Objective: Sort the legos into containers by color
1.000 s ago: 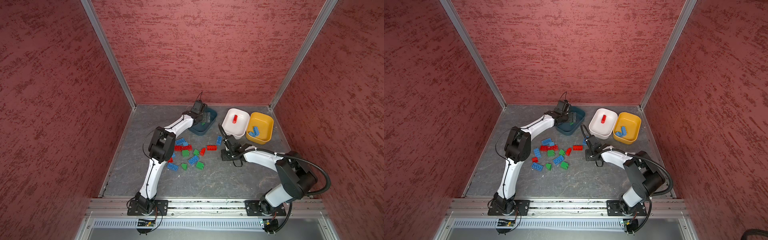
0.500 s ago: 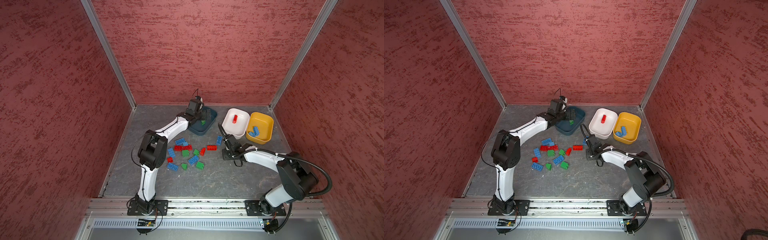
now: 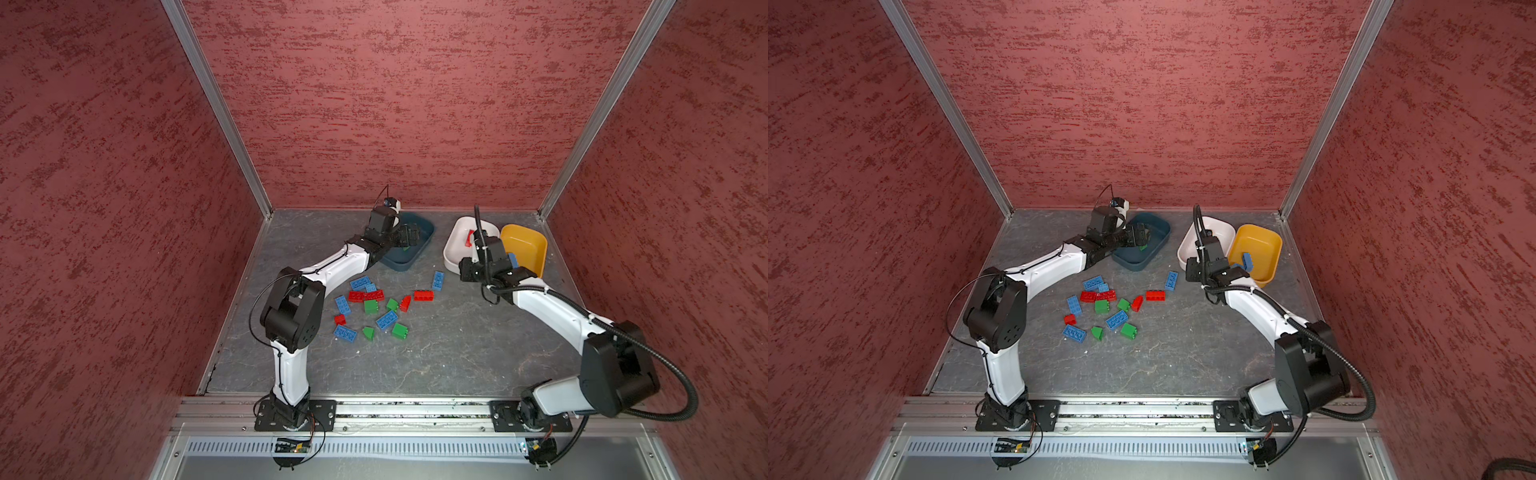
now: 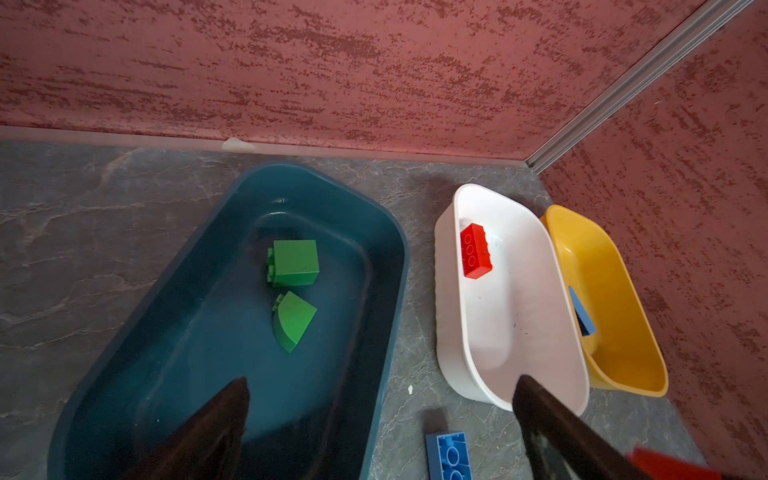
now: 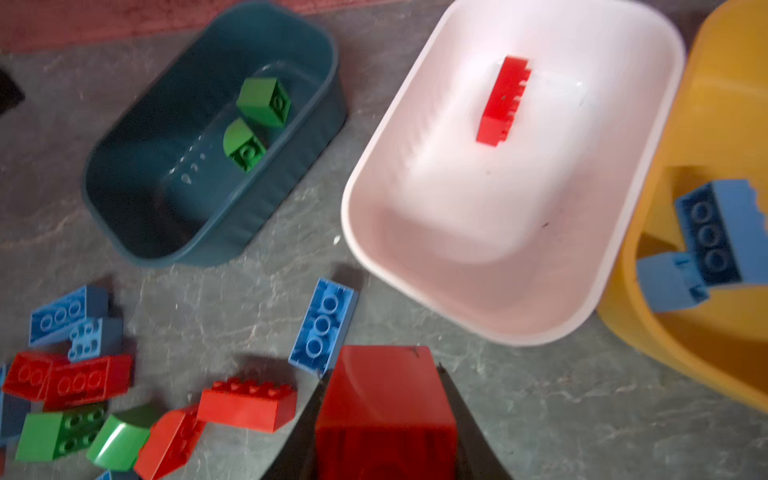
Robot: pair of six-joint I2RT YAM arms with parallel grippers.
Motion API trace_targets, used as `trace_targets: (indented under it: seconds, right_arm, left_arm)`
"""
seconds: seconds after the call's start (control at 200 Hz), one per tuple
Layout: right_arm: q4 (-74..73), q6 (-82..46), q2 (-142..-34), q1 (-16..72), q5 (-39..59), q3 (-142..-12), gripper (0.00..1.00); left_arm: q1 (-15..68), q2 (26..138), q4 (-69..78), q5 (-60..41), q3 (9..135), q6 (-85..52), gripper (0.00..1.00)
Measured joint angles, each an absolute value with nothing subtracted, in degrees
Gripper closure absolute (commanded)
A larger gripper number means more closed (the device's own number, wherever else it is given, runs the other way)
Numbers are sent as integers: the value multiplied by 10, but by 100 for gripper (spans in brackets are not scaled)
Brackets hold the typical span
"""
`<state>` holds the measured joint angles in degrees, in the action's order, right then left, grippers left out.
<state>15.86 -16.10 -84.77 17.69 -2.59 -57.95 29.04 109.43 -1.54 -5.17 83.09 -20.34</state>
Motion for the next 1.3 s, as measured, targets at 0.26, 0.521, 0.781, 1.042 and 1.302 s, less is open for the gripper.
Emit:
trace_targets:
  seconds: [0.26,0.521,0.781,1.042,1.302]
  right_arm:
    - [172,-130,-990,88,8,-697,72]
    - [239,-92,-1136,73,2,-851,65]
    - [291,-89,-1187,74,-25,-933,35]
    - [299,-108,-1127,88,-16,-900,29]
    - [274,-164,-1016,123,23,-815,26]
  left_arm:
    - [291,1064,7,-55,784,-219,1]
    - [297,1030,11,-56,736,-221,1]
    - [312,995,19,-52,689,-213,1]
    - [315,983,43,-26,670,-209,1]
    - [315,969,54,7,667,-209,1]
